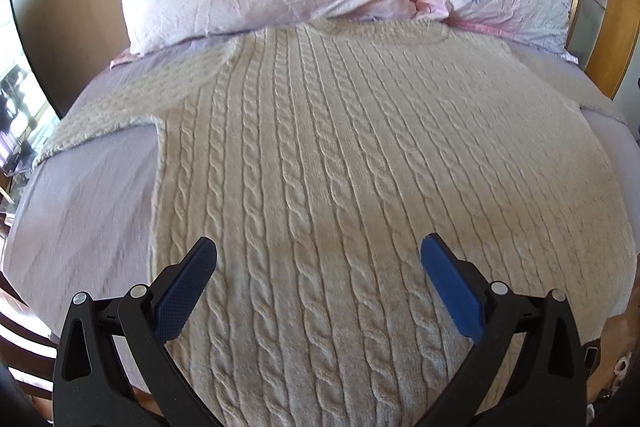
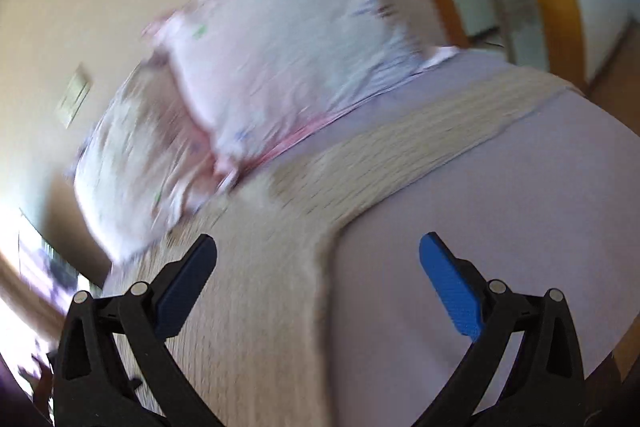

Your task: Fold small clothes

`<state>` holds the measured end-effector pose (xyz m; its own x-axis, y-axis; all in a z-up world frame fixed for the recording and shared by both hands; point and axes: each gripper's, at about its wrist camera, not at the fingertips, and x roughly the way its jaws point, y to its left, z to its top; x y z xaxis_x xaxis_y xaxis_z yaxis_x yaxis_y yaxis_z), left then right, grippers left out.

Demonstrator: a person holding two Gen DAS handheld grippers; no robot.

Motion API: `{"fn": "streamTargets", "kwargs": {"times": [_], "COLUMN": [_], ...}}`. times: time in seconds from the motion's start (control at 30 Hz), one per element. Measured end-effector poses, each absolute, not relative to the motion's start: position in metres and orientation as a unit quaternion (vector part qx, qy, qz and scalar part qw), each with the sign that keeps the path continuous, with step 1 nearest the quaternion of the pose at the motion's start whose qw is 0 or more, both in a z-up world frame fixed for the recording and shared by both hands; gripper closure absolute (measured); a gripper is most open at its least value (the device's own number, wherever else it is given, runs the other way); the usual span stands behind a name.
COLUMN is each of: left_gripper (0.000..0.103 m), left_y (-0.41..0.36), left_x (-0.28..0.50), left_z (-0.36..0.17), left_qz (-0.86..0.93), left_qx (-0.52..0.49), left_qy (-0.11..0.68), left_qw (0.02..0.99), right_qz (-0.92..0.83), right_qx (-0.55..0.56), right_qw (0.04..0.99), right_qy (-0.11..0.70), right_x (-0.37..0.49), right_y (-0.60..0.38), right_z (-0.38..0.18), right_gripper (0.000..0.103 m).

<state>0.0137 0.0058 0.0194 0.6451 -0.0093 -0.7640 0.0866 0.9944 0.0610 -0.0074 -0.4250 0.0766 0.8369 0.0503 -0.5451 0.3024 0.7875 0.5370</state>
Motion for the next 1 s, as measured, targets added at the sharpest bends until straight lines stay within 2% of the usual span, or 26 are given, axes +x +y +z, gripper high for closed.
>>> {"fn": "streamTargets", "kwargs": {"times": [0.03, 0.1, 0.13, 0.2, 0.3, 0.37, 0.43, 0.47, 0.5, 0.53, 0.57, 0.67, 0.77, 0.9, 1.0], "left_gripper": [0.001, 0.001, 0.001, 0.001, 0.001, 0.001, 0.001, 0.001, 0.001, 0.001, 0.001, 0.001, 0.001, 0.001, 0.001], "left_y": [0.010, 0.025, 0.036, 0.059, 0.101, 0.123, 0.141, 0.150, 0.159, 0.169, 0.179, 0.207, 0.233, 0.275, 0.299], "left_x": [0.016, 0.025, 0.030, 0.040, 0.051, 0.060, 0.065, 0.068, 0.069, 0.070, 0.069, 0.067, 0.071, 0.079, 0.086], "left_z": [0.025, 0.038, 0.043, 0.052, 0.056, 0.059, 0.063, 0.062, 0.064, 0.065, 0.067, 0.067, 0.063, 0.052, 0.041], "left_qz": [-0.026, -0.027, -0.034, -0.064, -0.109, -0.068, -0.023, -0.003, 0.018, 0.035, 0.050, 0.098, 0.132, 0.136, 0.141], "left_qx": [0.041, 0.014, -0.009, -0.062, -0.159, -0.172, -0.155, -0.145, -0.134, -0.126, -0.119, -0.099, -0.101, -0.192, -0.269], "left_qy": [0.403, 0.376, 0.366, 0.346, 0.322, 0.329, 0.325, 0.320, 0.312, 0.302, 0.295, 0.292, 0.303, 0.304, 0.302], "left_qw": [0.914, 0.926, 0.930, 0.934, 0.927, 0.926, 0.933, 0.936, 0.941, 0.944, 0.947, 0.946, 0.939, 0.923, 0.904], "right_qz": [-0.102, -0.160, -0.180, -0.223, -0.271, -0.286, -0.294, -0.302, -0.308, -0.310, -0.312, -0.307, -0.250, -0.064, 0.101], "right_qx": [0.351, 0.384, 0.390, 0.406, 0.435, 0.455, 0.462, 0.456, 0.450, 0.447, 0.445, 0.427, 0.325, 0.206, 0.140], "right_qw": [0.889, 0.866, 0.858, 0.838, 0.809, 0.788, 0.787, 0.786, 0.788, 0.789, 0.790, 0.805, 0.883, 0.956, 0.954], "right_qy": [0.275, 0.276, 0.282, 0.288, 0.288, 0.300, 0.286, 0.288, 0.285, 0.283, 0.284, 0.275, 0.230, 0.200, 0.244], "right_x": [-0.003, 0.010, 0.019, 0.034, 0.042, 0.046, 0.049, 0.053, 0.054, 0.055, 0.059, 0.066, 0.076, 0.090, 0.103], "right_y": [-0.458, -0.515, -0.538, -0.575, -0.615, -0.630, -0.635, -0.635, -0.636, -0.636, -0.641, -0.632, -0.566, -0.415, -0.290], "right_z": [0.074, 0.069, 0.066, 0.058, 0.042, 0.028, 0.019, 0.017, 0.015, 0.011, 0.010, 0.022, 0.079, 0.145, 0.140], "right_gripper": [0.003, 0.017, 0.018, 0.027, 0.035, 0.045, 0.049, 0.056, 0.067, 0.073, 0.095, 0.096, 0.096, 0.096, 0.092]}}
